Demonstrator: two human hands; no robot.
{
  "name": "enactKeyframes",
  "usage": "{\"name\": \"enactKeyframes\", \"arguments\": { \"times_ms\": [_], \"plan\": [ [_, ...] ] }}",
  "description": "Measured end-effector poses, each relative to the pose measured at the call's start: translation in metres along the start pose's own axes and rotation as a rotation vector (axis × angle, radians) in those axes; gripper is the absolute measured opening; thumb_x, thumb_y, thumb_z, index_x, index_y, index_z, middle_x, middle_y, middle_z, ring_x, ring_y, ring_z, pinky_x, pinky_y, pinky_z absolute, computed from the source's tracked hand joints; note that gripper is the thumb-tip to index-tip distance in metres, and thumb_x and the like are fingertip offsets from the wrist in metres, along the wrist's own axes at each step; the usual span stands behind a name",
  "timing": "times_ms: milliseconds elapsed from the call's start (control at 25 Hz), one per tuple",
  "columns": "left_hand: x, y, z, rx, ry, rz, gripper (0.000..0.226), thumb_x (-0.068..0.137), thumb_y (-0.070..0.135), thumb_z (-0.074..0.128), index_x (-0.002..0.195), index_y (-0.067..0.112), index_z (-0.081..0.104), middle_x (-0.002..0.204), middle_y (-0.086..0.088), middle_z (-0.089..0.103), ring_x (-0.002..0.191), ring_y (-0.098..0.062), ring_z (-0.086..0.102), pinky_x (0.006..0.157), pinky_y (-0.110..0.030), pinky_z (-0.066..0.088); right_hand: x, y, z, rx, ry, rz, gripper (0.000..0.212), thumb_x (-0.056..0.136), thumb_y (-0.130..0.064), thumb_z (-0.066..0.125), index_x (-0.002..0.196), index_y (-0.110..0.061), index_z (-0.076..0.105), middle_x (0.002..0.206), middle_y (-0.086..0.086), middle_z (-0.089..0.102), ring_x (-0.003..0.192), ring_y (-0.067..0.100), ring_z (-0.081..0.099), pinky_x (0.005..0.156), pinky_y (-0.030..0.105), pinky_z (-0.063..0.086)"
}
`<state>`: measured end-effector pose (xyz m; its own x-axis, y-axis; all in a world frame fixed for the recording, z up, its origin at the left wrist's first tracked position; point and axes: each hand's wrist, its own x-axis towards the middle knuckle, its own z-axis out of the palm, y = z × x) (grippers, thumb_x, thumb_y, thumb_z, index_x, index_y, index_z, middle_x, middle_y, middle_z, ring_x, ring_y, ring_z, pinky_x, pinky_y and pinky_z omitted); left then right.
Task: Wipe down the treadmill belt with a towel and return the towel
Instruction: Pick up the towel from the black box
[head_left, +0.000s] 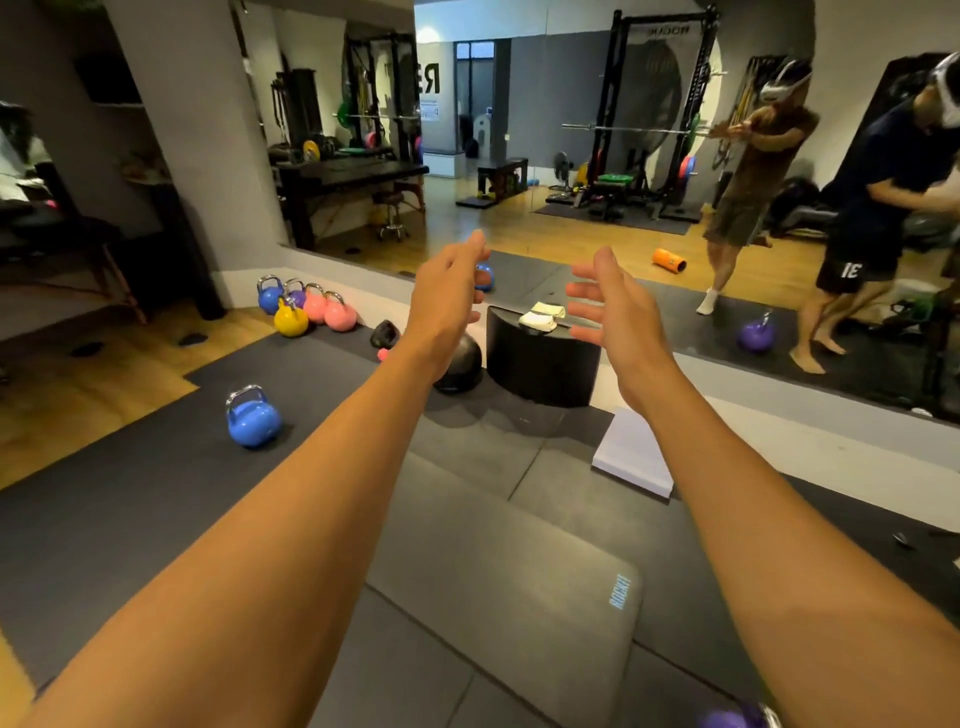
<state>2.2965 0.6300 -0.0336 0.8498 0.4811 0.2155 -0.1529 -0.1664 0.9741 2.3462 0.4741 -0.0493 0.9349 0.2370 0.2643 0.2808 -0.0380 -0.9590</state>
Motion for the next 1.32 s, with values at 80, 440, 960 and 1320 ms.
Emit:
{"name": "enactKeyframes", "arguments": {
  "times_ms": [80, 440, 960, 1320],
  "plan": [
    [0.051, -0.007, 0.013, 0.028, 0.015, 0.016, 0.038, 0.099, 0.044, 0.038, 0.111, 0.016, 0.061, 0.108, -0.007, 0.061, 0.095, -0.021, 0.057, 0.078, -0.033, 0.047, 0.057, 0.011, 0.003, -0.007, -0.029, -0.011, 0.039, 0.098, -0.053, 0.031, 0.110, -0.028, 0.058, 0.112, -0.002, 0.062, 0.104, 0.014, 0.060, 0.090, 0.035, 0.051],
    [0.289, -0.089, 0.056, 0.030, 0.036, -0.004, 0.032, 0.098, 0.044, 0.040, 0.103, 0.020, 0.061, 0.093, 0.001, 0.060, 0.083, -0.015, 0.053, 0.074, -0.032, 0.045, 0.286, 0.104, 0.025, -0.061, 0.005, 0.059, 0.038, 0.098, -0.050, 0.033, 0.110, -0.025, 0.059, 0.113, 0.003, 0.062, 0.104, 0.018, 0.059, 0.089, 0.039, 0.050],
    [0.616, -0.212, 0.197, 0.023, -0.056, -0.127, 0.028, 0.096, 0.040, 0.045, 0.098, 0.018, 0.062, 0.084, 0.000, 0.058, 0.073, -0.013, 0.050, 0.067, -0.030, 0.043, 0.601, 0.253, 0.010, -0.090, 0.047, 0.213, 0.036, 0.100, -0.046, 0.032, 0.115, -0.024, 0.056, 0.116, 0.000, 0.059, 0.105, 0.015, 0.057, 0.092, 0.034, 0.049],
    [0.821, -0.307, 0.277, 0.097, -0.025, -0.264, 0.030, 0.096, 0.042, 0.046, 0.099, 0.018, 0.063, 0.086, 0.001, 0.062, 0.079, -0.016, 0.055, 0.068, -0.032, 0.046, 0.816, 0.370, 0.008, -0.072, -0.023, 0.377, 0.038, 0.099, -0.046, 0.034, 0.116, -0.022, 0.058, 0.107, -0.004, 0.060, 0.102, 0.014, 0.056, 0.090, 0.037, 0.047]
  ]
}}
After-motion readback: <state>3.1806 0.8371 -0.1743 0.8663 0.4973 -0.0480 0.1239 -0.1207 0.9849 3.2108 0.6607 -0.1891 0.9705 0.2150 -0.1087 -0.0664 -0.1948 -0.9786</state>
